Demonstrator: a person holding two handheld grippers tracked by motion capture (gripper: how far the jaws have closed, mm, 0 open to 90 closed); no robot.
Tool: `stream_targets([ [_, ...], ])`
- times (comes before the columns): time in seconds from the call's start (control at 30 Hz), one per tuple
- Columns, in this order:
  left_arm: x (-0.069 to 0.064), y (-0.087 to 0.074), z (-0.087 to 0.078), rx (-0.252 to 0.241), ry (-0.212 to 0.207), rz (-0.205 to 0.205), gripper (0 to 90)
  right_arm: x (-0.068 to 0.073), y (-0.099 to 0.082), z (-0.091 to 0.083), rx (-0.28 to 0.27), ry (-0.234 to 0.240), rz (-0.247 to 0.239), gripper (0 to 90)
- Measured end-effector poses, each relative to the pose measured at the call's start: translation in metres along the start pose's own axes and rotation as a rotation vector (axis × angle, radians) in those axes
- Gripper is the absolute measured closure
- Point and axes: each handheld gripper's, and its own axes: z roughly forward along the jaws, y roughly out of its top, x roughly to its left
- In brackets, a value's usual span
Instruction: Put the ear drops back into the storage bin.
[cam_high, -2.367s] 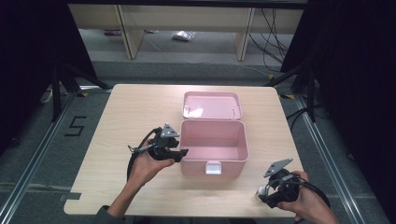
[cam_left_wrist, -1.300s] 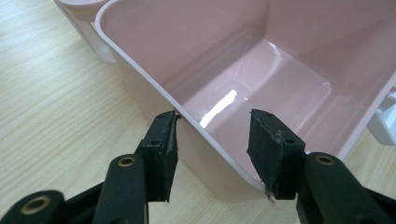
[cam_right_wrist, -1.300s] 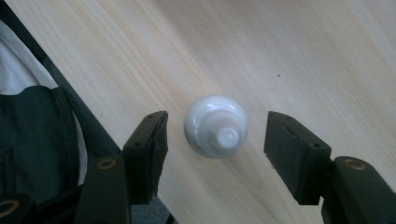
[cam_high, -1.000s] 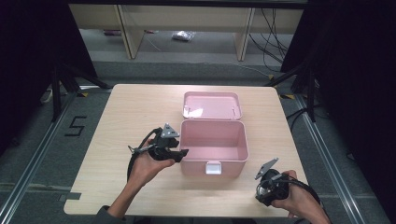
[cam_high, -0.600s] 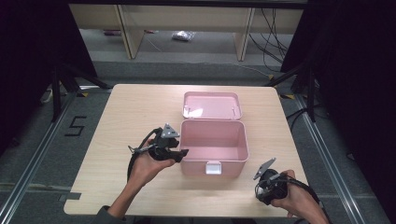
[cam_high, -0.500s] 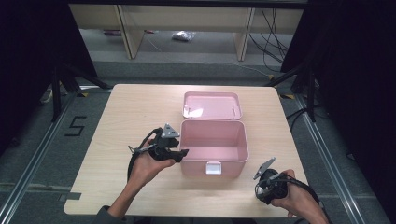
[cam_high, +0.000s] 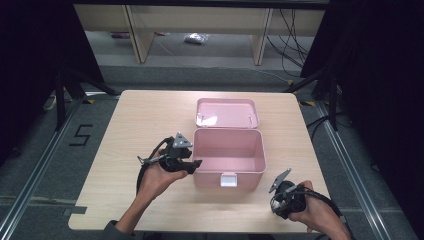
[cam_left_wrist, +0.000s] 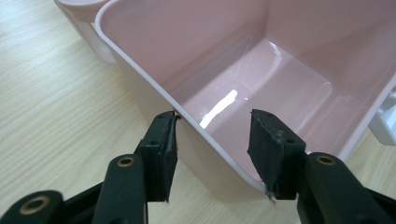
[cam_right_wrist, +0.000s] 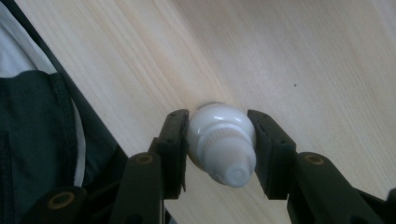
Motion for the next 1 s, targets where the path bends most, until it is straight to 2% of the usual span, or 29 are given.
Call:
stream_targets([
  [0.07,0.000,0.000,0.000,-0.001,0.000,-0.004,51.5,-0.002,0.001,-0.004,-0.010,-0.013,-0.008,60.4],
  [0.3,0.000,0.000,0.000,-0.001,0.001,-0.003,51.6,-0.006,0.004,-0.024,-0.106,0.033,-0.010,60.4],
  [0.33,0.000,0.000,0.000,0.000,0.001,-0.003,51.6,-0.006,0.004,-0.027,-0.117,0.036,0.007,60.4],
  [0.37,0.000,0.000,0.000,0.000,0.001,-0.003,51.6,-0.007,0.003,-0.031,-0.130,0.039,0.002,60.4],
  [0.5,0.000,0.000,0.000,0.001,0.002,-0.003,51.5,-0.008,0.005,-0.045,-0.155,0.042,0.002,60.4],
  [0.57,0.000,0.000,0.001,0.001,0.002,-0.003,51.5,-0.008,0.006,-0.050,-0.171,0.049,-0.014,60.4],
  [0.67,0.000,0.000,0.001,0.001,0.002,-0.003,51.5,-0.007,0.008,-0.059,-0.182,0.061,0.000,60.5],
  [0.73,0.000,0.000,0.001,0.001,0.002,-0.004,51.5,-0.007,0.010,-0.065,-0.201,0.052,-0.022,60.5],
  [1.0,0.000,0.000,0.001,0.003,0.007,-0.001,51.2,-0.006,0.018,-0.088,-0.228,0.047,-0.050,60.5],
])
